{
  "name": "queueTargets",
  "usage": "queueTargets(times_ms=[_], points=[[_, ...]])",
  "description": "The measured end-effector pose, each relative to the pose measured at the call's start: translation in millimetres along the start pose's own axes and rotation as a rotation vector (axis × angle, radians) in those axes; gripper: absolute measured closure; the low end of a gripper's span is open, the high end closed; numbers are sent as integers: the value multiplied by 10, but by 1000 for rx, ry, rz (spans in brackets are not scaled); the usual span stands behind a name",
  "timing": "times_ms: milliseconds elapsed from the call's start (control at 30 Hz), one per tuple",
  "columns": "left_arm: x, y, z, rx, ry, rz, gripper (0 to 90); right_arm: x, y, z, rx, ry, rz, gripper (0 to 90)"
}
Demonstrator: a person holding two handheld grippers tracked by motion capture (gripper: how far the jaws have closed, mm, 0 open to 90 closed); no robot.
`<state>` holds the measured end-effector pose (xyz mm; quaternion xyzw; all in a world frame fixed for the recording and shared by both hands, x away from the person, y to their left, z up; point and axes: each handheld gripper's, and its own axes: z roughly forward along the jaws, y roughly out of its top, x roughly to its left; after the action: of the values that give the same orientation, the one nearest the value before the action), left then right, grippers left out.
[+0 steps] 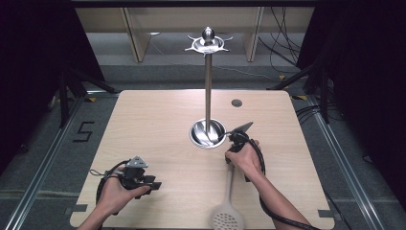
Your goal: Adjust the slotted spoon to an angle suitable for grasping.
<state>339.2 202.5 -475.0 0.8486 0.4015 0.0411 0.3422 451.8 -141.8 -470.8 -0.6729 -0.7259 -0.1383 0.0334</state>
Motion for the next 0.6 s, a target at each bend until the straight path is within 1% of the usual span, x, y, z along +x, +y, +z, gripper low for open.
queueTargets(times_ms=[33, 67, 100, 133, 167, 200, 233, 267, 300, 333, 367, 400, 433, 467, 533, 567, 600], points=[[0, -4, 3, -6, 0, 0, 596, 17, -4, 10, -16, -2, 8, 671], [8, -3, -4, 2, 1, 10, 595, -10, -2, 7, -38, -12, -47, 688], [8, -4, -4, 0, 2, 8, 596, 18, -10, -15, -15, -5, -32, 691], [9, -4, -5, 0, 2, 10, 596, -20, -7, -18, -50, -32, -121, 692], [8, -3, -4, 3, -1, 1, 595, -32, -10, -35, -75, -46, -150, 692], [8, -1, -6, 2, -2, 0, 596, -3, -18, -75, -42, -25, -93, 692], [5, -2, -6, -7, 0, 2, 595, -11, -18, -115, -30, -20, -102, 692], [5, -2, -6, -7, 0, 2, 596, -37, -19, -146, -54, -26, -144, 692], [-2, 0, -7, -19, -1, 4, 595, -33, -29, -192, -62, -16, -134, 692], [-1, 1, -8, -21, 0, 5, 595, -54, -36, -224, -97, -9, -166, 692], [9, 2, -17, -13, 2, 18, 595, -56, -48, -264, -105, 6, -163, 692], [4, -1, -11, -17, 1, 3, 595, -56, -57, -305, -123, 4, -182, 692], [7, -1, -14, -17, 2, 9, 594, -70, -65, -341, -136, 8, -195, 692], [12, 0, -15, -17, 3, 17, 594, -60, -80, -384, -140, 24, -197, 692], [13, 0, -18, -12, 3, 18, 592, -54, -104, -461, -165, 52, -216, 692], [13, 0, -18, -12, 3, 18, 592, -54, -104, -461, -165, 52, -216, 692], [11, -2, -21, -15, 2, 20, 591, -61, -128, -537, -193, 71, -246, 691]])
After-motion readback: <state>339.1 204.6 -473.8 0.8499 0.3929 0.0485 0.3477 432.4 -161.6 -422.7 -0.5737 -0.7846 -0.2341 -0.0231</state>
